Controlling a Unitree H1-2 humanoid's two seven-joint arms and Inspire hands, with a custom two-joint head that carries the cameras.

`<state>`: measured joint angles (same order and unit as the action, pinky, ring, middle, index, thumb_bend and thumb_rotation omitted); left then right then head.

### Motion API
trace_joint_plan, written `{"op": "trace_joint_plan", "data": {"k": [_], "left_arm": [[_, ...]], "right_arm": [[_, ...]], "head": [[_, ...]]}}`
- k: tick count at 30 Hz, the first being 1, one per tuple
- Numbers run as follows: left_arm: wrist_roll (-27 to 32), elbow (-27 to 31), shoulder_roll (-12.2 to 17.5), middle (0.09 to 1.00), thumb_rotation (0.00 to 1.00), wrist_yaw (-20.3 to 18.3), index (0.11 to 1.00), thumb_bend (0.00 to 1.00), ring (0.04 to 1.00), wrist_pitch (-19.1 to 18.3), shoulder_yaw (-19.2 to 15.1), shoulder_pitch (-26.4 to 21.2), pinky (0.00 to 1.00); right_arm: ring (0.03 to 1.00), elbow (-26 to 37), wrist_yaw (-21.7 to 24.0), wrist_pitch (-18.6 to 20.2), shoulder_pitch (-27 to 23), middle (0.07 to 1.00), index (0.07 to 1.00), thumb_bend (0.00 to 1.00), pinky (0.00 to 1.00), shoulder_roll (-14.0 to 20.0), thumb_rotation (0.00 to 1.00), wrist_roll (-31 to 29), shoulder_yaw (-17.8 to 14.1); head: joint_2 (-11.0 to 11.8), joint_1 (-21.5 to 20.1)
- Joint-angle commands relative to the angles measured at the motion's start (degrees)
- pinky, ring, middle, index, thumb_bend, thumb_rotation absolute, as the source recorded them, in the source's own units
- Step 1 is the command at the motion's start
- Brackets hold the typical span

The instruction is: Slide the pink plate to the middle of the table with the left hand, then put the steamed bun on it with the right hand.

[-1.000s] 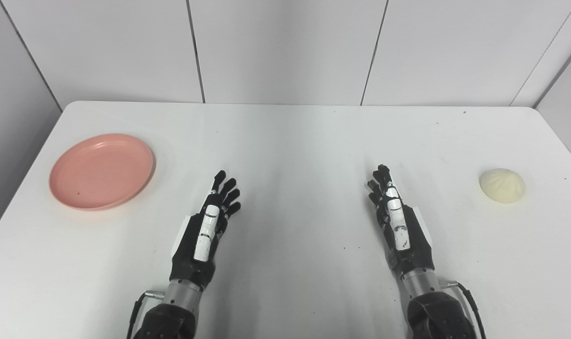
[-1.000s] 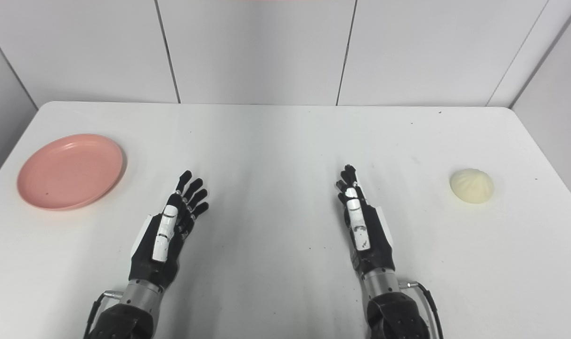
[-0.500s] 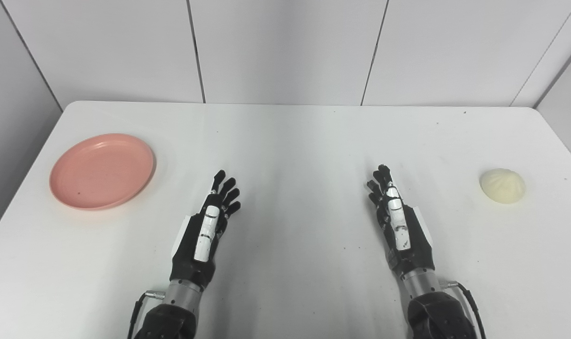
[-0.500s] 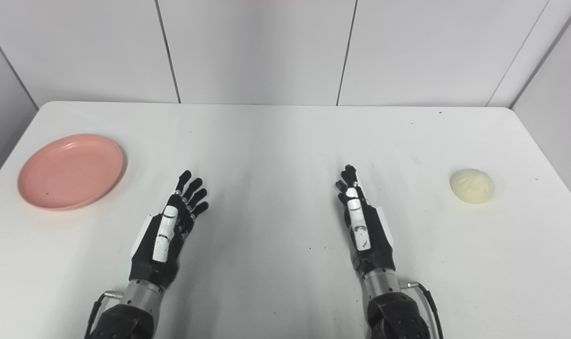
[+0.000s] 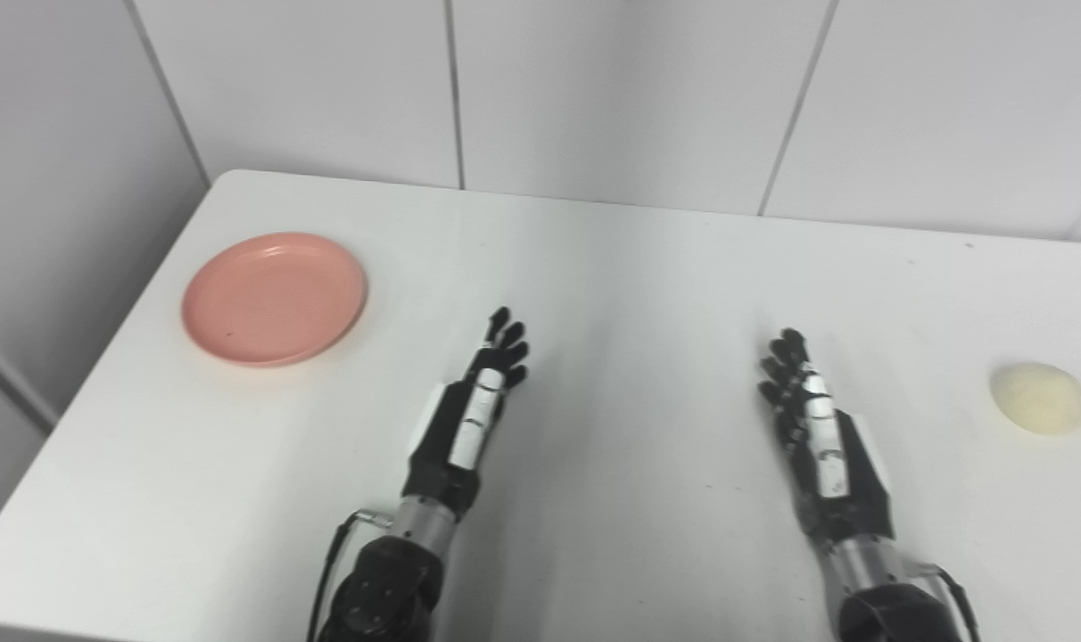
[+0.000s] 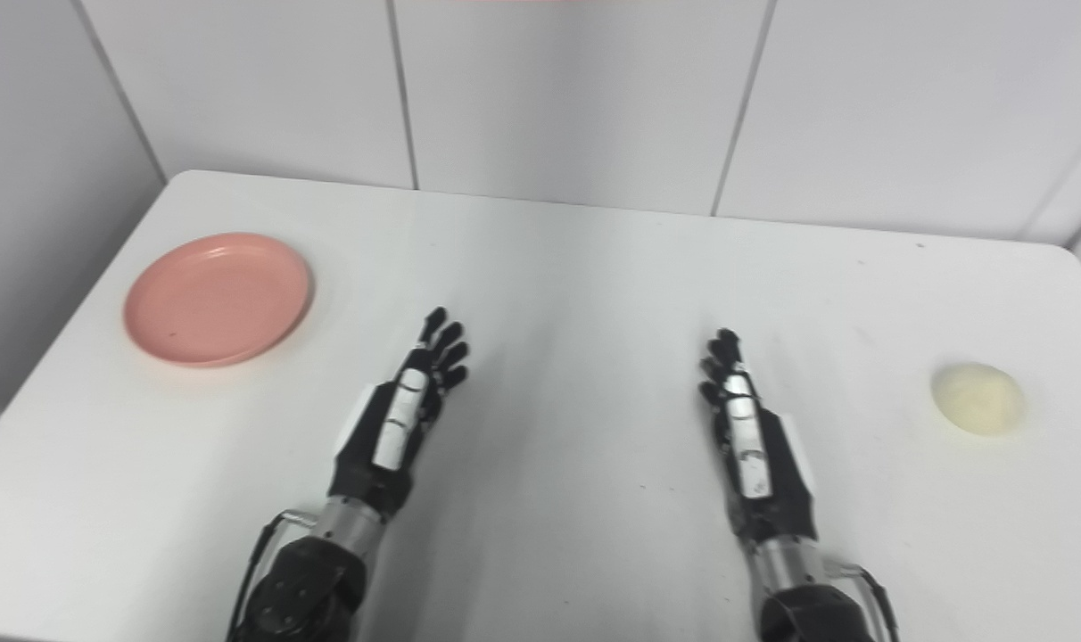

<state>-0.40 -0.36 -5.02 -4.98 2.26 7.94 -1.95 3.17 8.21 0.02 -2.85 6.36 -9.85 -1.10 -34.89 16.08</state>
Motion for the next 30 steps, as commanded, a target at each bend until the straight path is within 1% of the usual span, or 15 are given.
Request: {"op": "trace_joint_plan", "data": {"k": [1,4,8,10,11,18,23,30], "left_arm": [[-0.3,-3.9,-0.7,0.995,1.00,0.3,1.000,0.55,0.979,2.2,0.5,1.3,0.97],[-0.5,-4.7,-1.0,0.999,1.00,0.6,1.000,0.56,0.982,2.6,0.8,1.2,0.98],[-1.2,-5.5,-1.5,0.998,1.00,1.2,1.000,0.54,0.977,3.3,0.9,0.9,0.98],[-1.4,-5.6,-1.7,0.997,1.00,1.3,1.000,0.53,0.975,3.5,0.9,0.8,0.97],[-1.5,-5.6,-1.8,0.995,1.00,1.3,1.000,0.52,0.974,3.6,0.9,0.8,0.97],[-1.8,-5.5,-1.9,0.994,1.00,1.3,1.000,0.53,0.972,3.7,1.0,1.0,0.96],[-1.8,-5.2,-1.9,0.995,1.00,1.4,1.000,0.53,0.972,3.4,1.1,1.0,0.96],[-2.3,-4.4,-1.8,0.995,1.00,1.4,1.000,0.53,0.972,3.2,1.1,1.1,0.96]], "right_arm": [[1.000,-0.9,0.9,-2.7,0.8,1.000,1.000,0.55,1.00,0.6,1.00,-0.4,-0.5],[1.000,-0.9,1.2,-2.5,0.9,1.000,1.000,0.54,1.00,0.8,1.00,-1.2,-0.9],[1.000,-1.0,1.1,-2.3,0.8,1.000,1.000,0.57,1.00,0.8,1.00,-1.8,-1.2],[1.000,-1.0,0.9,-2.3,0.8,1.000,1.000,0.58,1.00,0.8,1.00,-1.7,-1.2],[1.000,-1.0,0.9,-2.4,0.8,1.000,1.000,0.56,1.00,0.8,1.00,-1.6,-1.3],[1.000,0.2,0.9,-1.7,1.0,1.000,1.000,0.53,1.00,0.8,1.00,-1.3,-1.2],[1.000,0.7,0.8,-0.8,1.2,1.000,1.000,0.53,1.00,0.9,1.00,-1.4,-1.1],[1.000,1.1,0.5,-0.8,1.3,1.000,1.000,0.53,1.00,0.9,1.00,-0.9,-0.9]], "head": [[0.3,0.7],[0.8,2.1],[1.3,3.5],[1.3,3.5],[1.3,3.5],[1.3,3.3],[1.1,3.2],[0.8,3.2]]}}
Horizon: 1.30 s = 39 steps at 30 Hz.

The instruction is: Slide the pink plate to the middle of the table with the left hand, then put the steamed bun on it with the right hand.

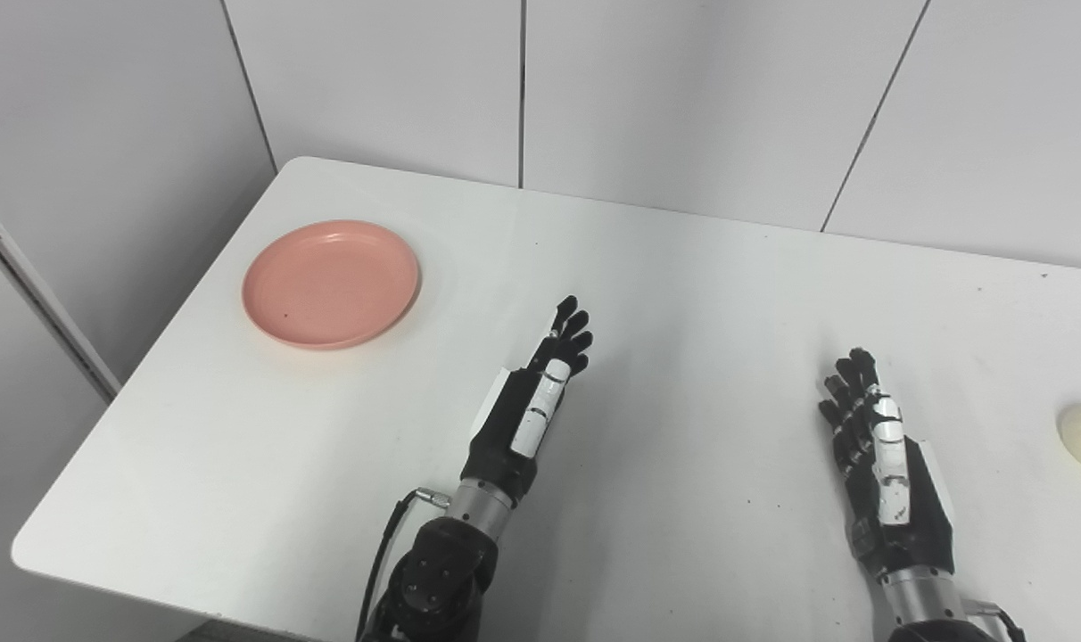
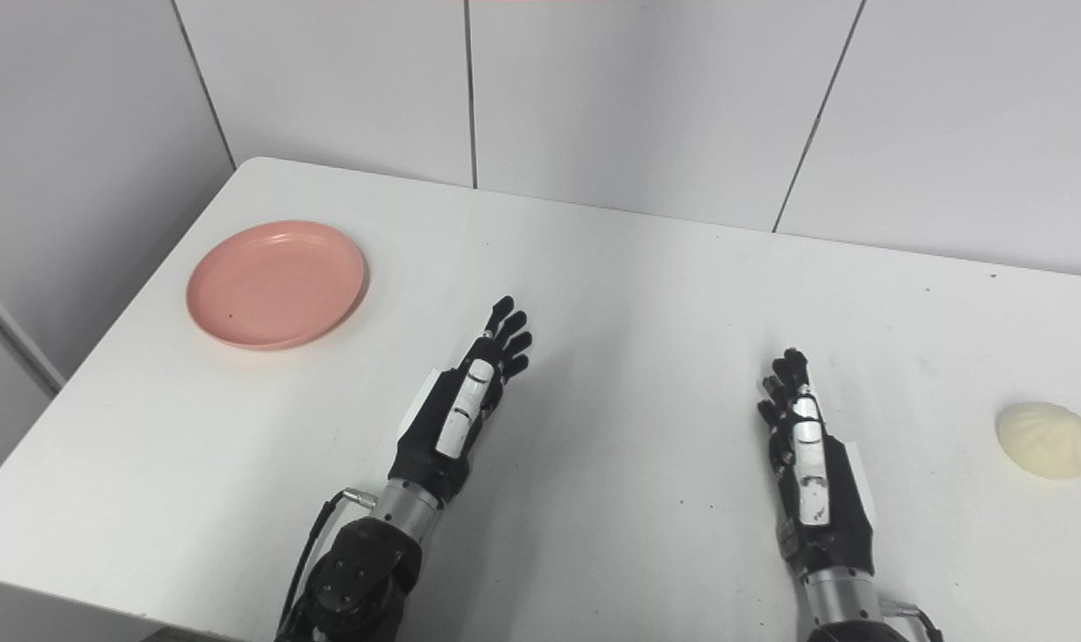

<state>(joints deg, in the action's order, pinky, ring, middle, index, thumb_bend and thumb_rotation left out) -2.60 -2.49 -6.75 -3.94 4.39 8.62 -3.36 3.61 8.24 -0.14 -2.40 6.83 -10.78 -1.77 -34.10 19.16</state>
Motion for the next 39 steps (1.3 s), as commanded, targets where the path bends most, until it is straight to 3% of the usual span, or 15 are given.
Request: {"op": "trace_joint_plan", "data": {"k": [1,13,18,25,29,33,39], "left_arm": [[-0.3,-2.0,-0.1,0.993,1.00,0.5,0.999,0.54,0.971,1.1,0.4,2.6,0.96],[-0.6,5.1,0.4,1.000,1.00,-0.2,0.993,0.59,0.990,-1.6,0.8,1.3,0.96],[0.4,10.8,0.2,0.994,1.00,-0.4,0.993,0.58,0.979,-4.8,0.4,0.3,0.96],[0.9,20.0,0.5,0.980,1.00,-0.5,0.987,0.61,0.964,-12.4,-0.6,-2.5,0.96],[3.0,24.1,1.9,0.985,1.00,-1.0,0.976,0.59,0.989,-17.4,-2.4,-5.3,0.99],[6.4,28.4,0.9,0.955,1.00,0.8,0.948,0.56,0.946,-20.6,-5.7,-7.5,0.95],[7.8,32.4,2.1,0.943,1.00,2.9,0.937,0.56,0.938,-22.5,-9.0,-10.3,0.94]], "right_arm": [[1.000,0.7,0.4,-0.8,0.8,1.000,1.000,0.53,1.00,0.4,1.00,0.0,-0.3],[1.000,0.4,0.4,-0.4,0.3,1.000,1.000,0.53,1.00,0.2,1.00,0.1,0.1],[1.000,0.0,0.4,-0.2,0.0,1.000,1.000,0.54,1.00,0.1,1.00,-0.2,0.0],[1.000,-0.5,0.4,-0.4,-0.3,1.000,1.000,0.53,1.00,0.1,1.00,0.2,0.2],[1.000,-0.3,0.3,-0.1,-0.3,1.000,1.000,0.54,1.00,0.0,1.00,0.4,0.3],[1.000,0.2,0.2,1.0,-0.2,1.000,1.000,0.55,1.00,0.0,1.00,0.1,0.2],[1.000,0.3,0.4,1.3,-0.3,1.000,1.000,0.56,1.00,0.1,1.00,-0.1,0.1]], "head": [[0.0,0.1],[-0.7,0.1],[-0.8,0.3],[-1.1,0.3],[-1.1,0.5],[-0.8,1.2],[-0.3,2.0]]}}
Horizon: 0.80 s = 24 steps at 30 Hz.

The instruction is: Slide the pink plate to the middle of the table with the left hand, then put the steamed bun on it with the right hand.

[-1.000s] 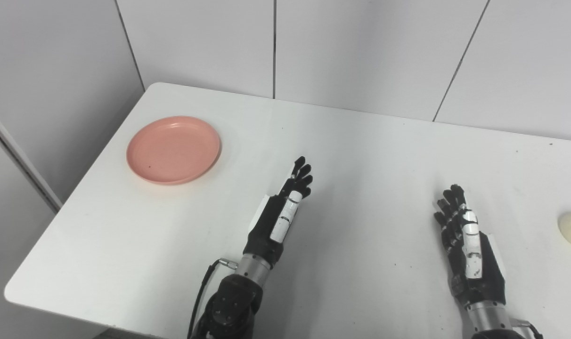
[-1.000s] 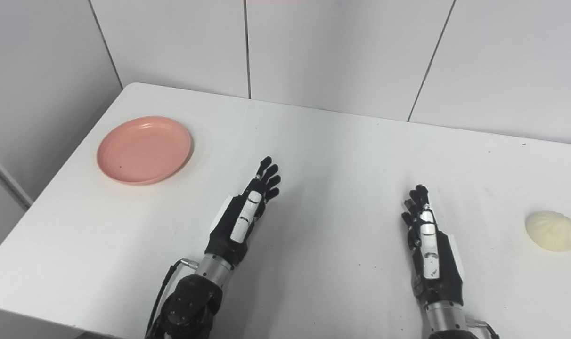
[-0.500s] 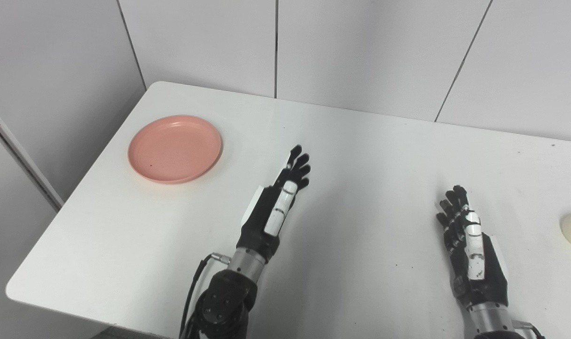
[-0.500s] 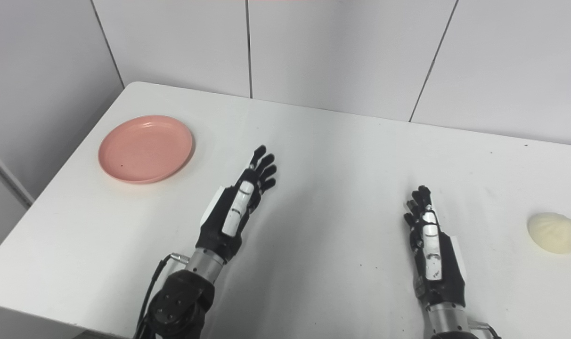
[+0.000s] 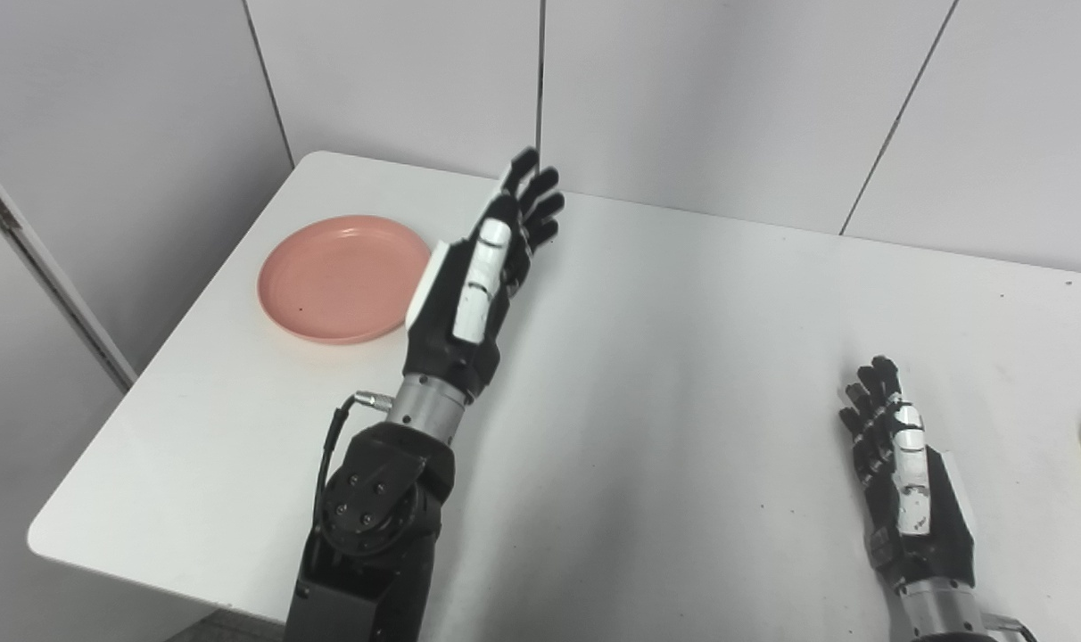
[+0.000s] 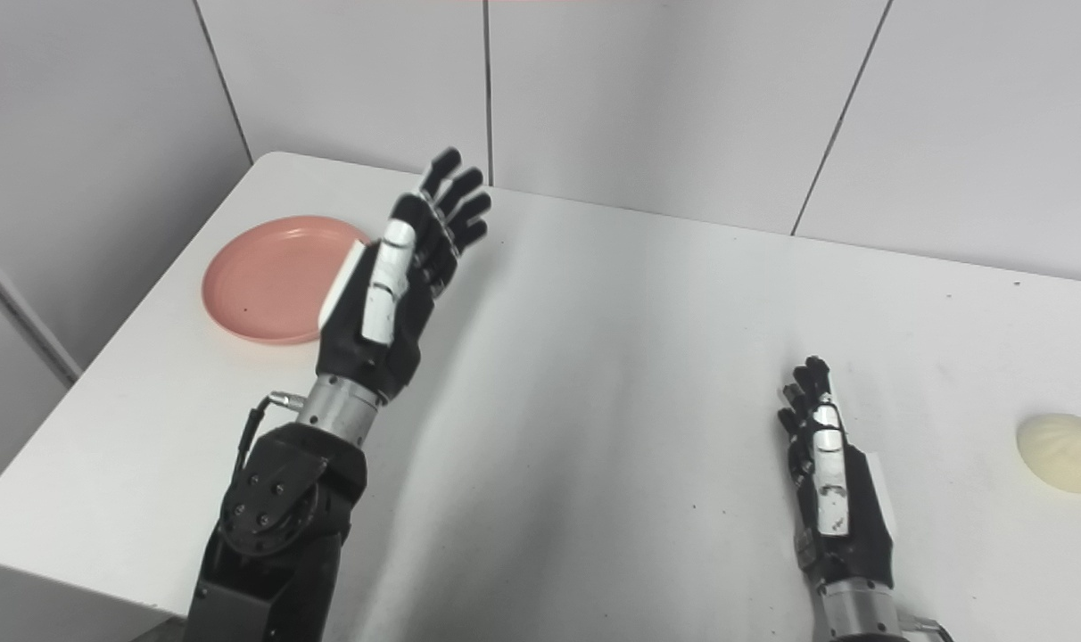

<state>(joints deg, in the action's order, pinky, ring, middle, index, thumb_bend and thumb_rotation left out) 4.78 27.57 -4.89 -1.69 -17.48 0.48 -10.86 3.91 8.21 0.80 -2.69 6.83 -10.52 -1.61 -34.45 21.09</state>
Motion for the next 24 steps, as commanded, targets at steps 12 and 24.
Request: {"op": "trace_joint_plan", "data": {"k": [12,24], "left_arm": [[2.5,2.6,7.9,0.951,1.00,3.3,0.963,0.55,0.938,-2.2,-10.4,-9.3,0.93],[6.3,-2.1,15.3,0.957,1.00,5.9,0.962,0.55,0.950,-1.3,-19.9,-13.3,0.95]], "right_arm": [[1.000,-0.1,0.8,-0.5,0.3,1.000,1.000,0.54,1.00,0.5,1.00,-0.5,0.0],[1.000,0.6,0.6,0.3,0.5,1.000,1.000,0.57,1.00,0.6,1.00,-0.8,-0.2]], "head": [[0.7,1.4],[1.3,3.1]]}}
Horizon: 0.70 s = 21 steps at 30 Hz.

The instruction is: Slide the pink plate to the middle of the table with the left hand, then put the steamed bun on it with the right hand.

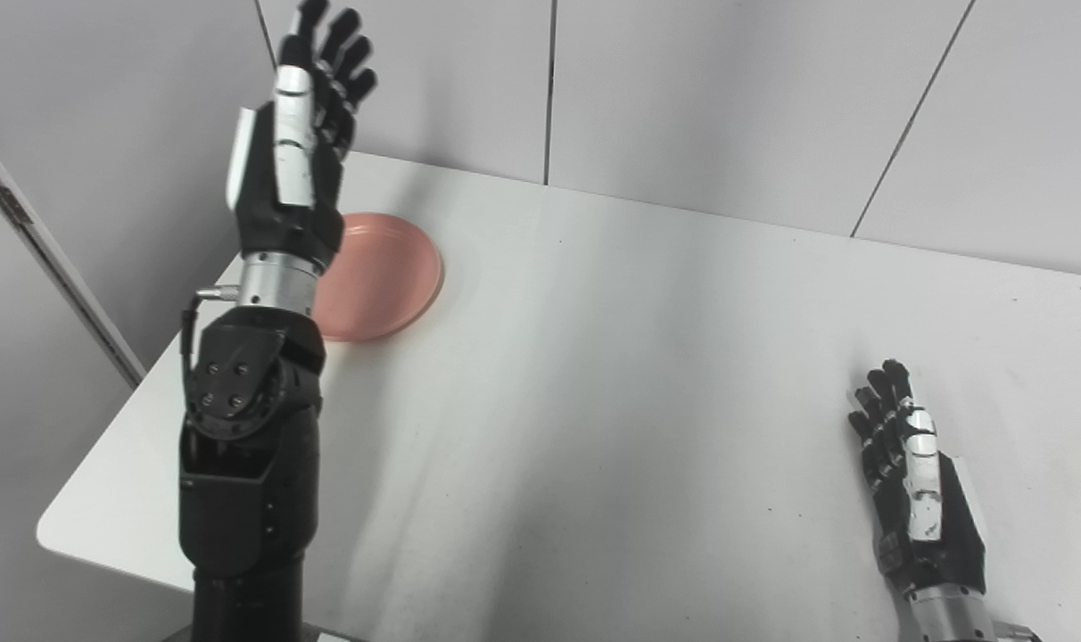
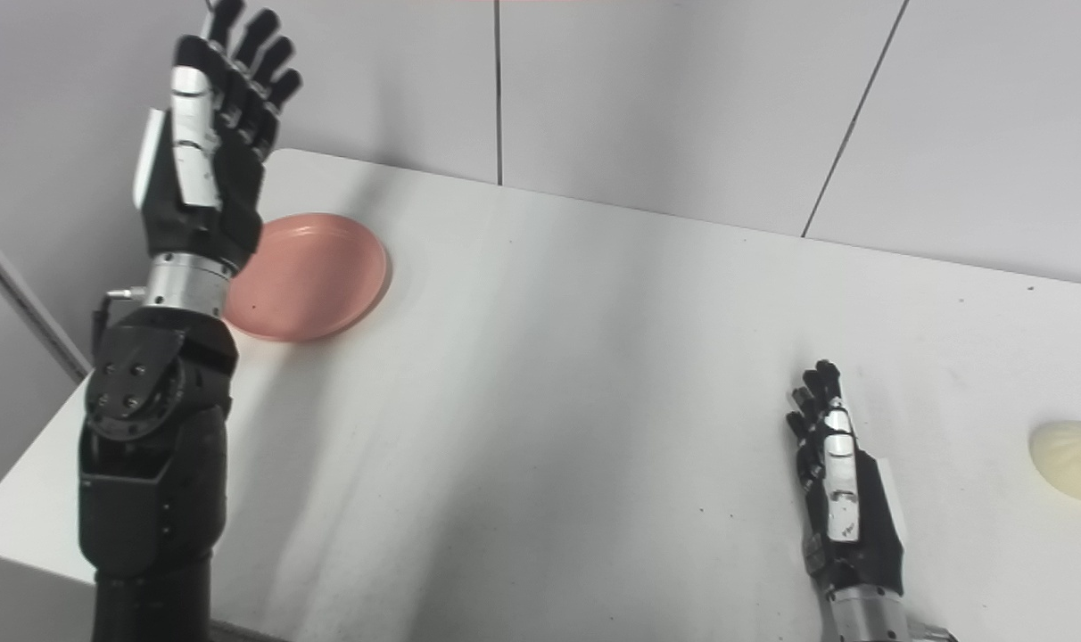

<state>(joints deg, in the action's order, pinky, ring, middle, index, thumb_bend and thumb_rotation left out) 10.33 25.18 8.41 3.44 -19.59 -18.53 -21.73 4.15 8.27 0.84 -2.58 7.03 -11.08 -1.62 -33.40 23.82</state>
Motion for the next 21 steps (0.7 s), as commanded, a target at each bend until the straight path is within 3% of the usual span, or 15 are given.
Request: {"op": "trace_joint_plan", "data": {"k": [1,12,21], "left_arm": [[0.7,-0.2,2.5,0.956,1.00,1.1,0.962,0.55,0.948,0.8,-1.7,-2.6,0.95],[5.5,-7.7,8.5,0.944,1.00,1.6,0.948,0.56,0.946,3.2,-9.6,-1.9,0.95],[8.7,-14.9,11.0,0.945,1.00,-0.1,0.948,0.56,0.944,7.7,-12.5,0.2,0.93]], "right_arm": [[1.000,0.3,0.6,0.1,0.4,1.000,1.000,0.57,1.00,0.5,1.00,-0.1,-0.1],[1.000,1.4,0.8,0.9,0.7,1.000,1.000,0.56,1.00,0.8,1.00,-0.5,0.0],[1.000,1.5,0.7,1.1,0.8,1.000,1.000,0.56,1.00,0.9,1.00,-0.7,0.0]], "head": [[0.3,0.5],[0.4,1.0],[0.2,1.1]]}}
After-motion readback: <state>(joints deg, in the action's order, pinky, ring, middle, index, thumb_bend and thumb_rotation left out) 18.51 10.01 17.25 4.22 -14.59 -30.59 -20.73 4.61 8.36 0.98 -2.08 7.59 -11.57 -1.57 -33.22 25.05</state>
